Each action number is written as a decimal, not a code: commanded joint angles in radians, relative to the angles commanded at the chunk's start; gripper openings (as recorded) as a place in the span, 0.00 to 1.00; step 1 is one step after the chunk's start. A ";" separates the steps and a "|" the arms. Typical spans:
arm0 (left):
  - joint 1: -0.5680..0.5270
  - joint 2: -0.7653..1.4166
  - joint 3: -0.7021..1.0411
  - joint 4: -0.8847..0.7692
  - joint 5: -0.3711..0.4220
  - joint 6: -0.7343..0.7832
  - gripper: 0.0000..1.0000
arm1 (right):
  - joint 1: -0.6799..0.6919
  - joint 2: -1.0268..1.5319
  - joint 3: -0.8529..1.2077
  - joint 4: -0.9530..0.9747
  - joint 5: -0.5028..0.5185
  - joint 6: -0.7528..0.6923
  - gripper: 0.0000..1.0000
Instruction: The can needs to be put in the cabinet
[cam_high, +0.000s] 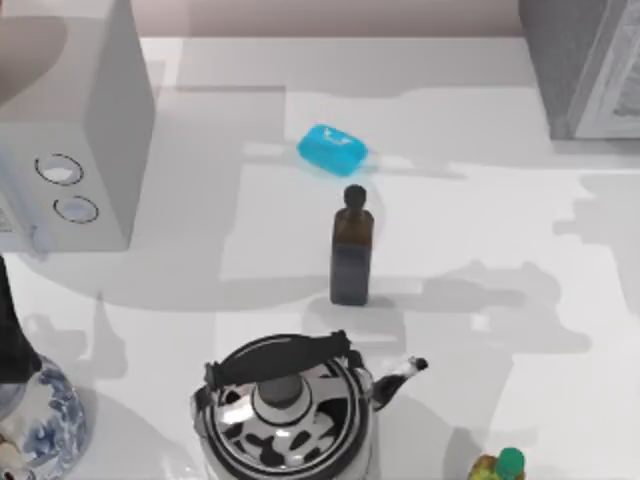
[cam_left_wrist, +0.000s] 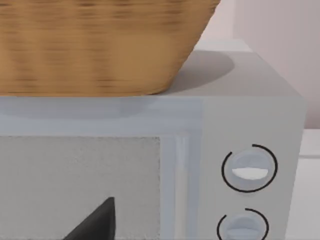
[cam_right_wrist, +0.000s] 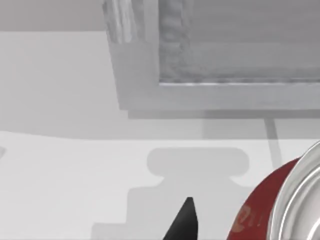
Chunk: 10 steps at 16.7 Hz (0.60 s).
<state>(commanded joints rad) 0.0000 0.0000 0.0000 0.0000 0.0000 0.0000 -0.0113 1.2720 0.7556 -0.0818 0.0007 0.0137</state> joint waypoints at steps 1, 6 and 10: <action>0.000 0.000 0.000 0.000 0.000 0.000 1.00 | 0.000 -0.002 -0.001 0.000 0.000 0.000 0.00; 0.000 0.000 0.000 0.000 0.000 0.000 1.00 | 0.001 -0.159 -0.099 0.011 0.000 -0.002 0.00; 0.000 0.000 0.000 0.000 0.000 0.000 1.00 | 0.004 -0.469 -0.267 0.029 0.000 -0.005 0.00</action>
<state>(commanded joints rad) 0.0000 0.0000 0.0000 0.0000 0.0000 0.0000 -0.0073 0.8029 0.4884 -0.0529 0.0004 0.0089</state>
